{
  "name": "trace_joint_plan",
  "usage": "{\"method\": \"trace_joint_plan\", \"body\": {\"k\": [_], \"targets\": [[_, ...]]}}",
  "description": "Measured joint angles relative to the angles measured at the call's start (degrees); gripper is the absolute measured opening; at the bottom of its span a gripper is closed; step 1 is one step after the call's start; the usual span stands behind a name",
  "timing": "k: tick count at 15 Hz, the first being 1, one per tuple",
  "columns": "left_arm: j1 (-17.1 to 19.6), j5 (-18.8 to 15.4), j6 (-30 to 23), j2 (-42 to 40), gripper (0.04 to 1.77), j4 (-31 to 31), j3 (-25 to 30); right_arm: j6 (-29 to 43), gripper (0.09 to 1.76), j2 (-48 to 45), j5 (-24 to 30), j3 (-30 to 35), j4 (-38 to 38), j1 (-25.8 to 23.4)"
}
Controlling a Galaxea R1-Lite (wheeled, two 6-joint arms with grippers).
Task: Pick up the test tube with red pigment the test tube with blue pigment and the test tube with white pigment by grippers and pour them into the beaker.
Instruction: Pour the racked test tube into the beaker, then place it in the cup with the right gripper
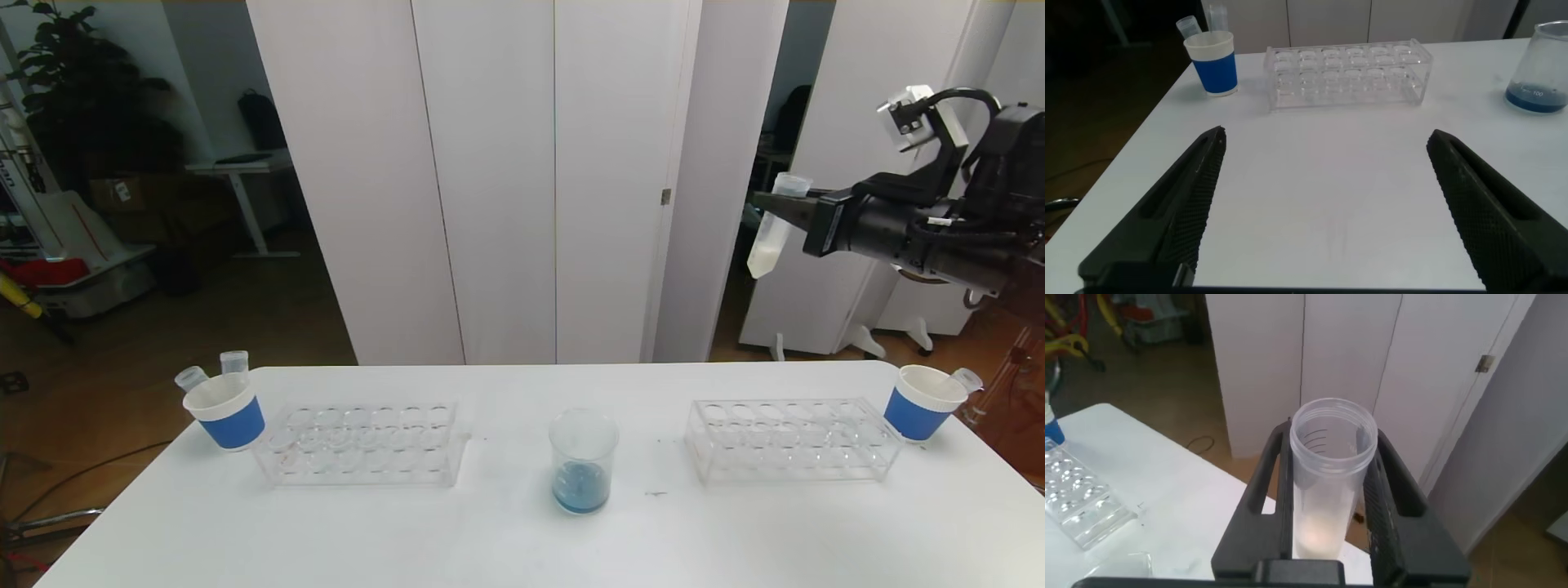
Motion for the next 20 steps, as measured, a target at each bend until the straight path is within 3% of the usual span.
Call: {"method": "trace_joint_plan", "body": {"k": [5,11,16,20], "targets": [[0.02,0.0,0.01,0.0,1.75,0.0,0.0,-3.15,0.57,3.08,0.52,-2.86,-0.11,6.75],[0.0,0.0,0.0,0.0,1.75,0.0,0.0,-7.56,0.57,5.55,1.21,-3.46,-0.37,10.58],[0.0,0.0,0.01,0.0,1.75,0.0,0.0,-15.71,0.57,7.36,1.12,-4.79,-0.59,12.41],[0.0,0.0,0.01,0.0,1.75,0.0,0.0,-16.51,0.57,9.68,0.68,-4.11,-6.58,14.95]]}}
